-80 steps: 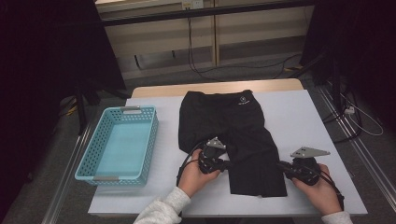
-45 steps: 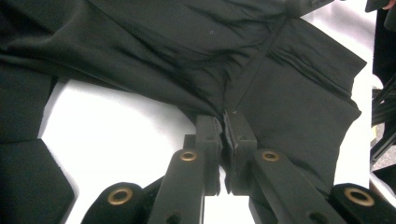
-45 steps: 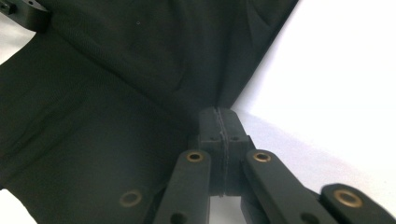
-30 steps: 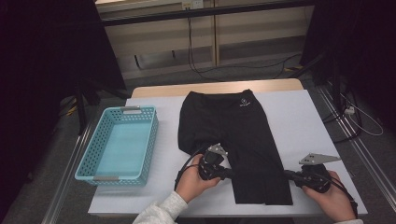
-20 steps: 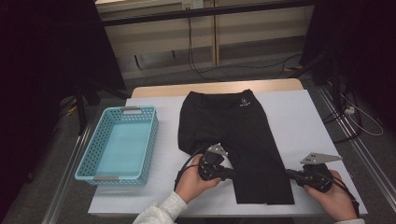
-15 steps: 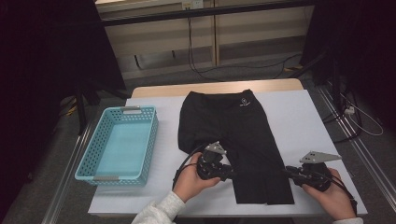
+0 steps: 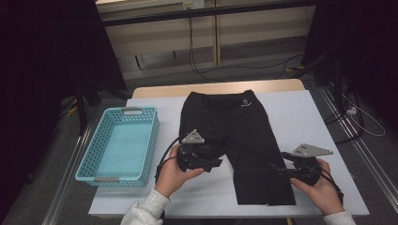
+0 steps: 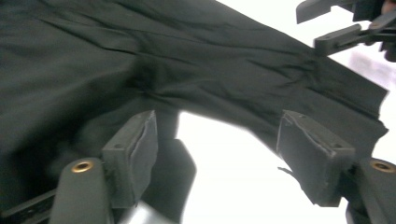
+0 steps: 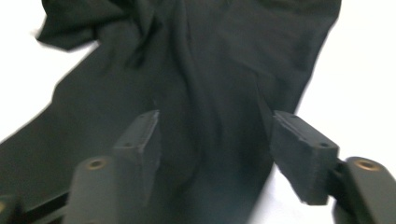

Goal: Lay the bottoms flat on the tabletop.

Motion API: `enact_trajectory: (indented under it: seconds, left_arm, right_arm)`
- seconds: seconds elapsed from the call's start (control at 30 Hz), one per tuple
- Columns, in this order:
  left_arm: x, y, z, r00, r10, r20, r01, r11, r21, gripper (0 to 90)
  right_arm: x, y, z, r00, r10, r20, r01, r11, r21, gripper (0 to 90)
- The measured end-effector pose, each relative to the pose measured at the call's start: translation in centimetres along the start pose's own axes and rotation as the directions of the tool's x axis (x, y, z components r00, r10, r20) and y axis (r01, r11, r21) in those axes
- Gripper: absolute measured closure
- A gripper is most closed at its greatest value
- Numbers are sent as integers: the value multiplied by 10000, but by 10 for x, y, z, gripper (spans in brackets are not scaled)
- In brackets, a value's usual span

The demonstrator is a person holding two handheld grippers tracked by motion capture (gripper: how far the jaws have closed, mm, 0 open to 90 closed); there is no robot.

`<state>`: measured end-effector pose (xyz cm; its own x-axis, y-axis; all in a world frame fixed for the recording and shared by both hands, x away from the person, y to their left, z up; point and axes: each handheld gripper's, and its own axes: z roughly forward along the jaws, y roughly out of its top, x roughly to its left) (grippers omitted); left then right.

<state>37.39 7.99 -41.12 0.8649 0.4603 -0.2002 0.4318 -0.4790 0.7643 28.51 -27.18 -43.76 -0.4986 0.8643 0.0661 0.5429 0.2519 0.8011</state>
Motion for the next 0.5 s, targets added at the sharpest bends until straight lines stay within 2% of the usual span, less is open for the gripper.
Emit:
enact_trajectory:
  seconds: [0.17, 0.27, 0.37, 0.5]
  left_arm:
    - [11, -6, -11, 9986, -46, -521, 37, 9998, -177, 262]
    - [18, -9, -17, 9961, -70, -874, 52, 9998, -216, 265]
    - [24, -13, -21, 9925, -257, -1196, 225, 9993, -284, 273]
    - [27, -18, -18, 9916, -374, -1236, 357, 9992, -160, 314]
  right_arm:
    - [6, 7, 8, 9997, -67, -240, 61, 9997, -236, 256]
    - [8, 10, 12, 9995, -98, -302, 89, 9996, -281, 226]
    - [10, 11, 15, 9992, -210, -352, 201, 9995, -254, 217]
    - [11, 11, 17, 9988, -268, -414, 255, 9992, -299, 210]
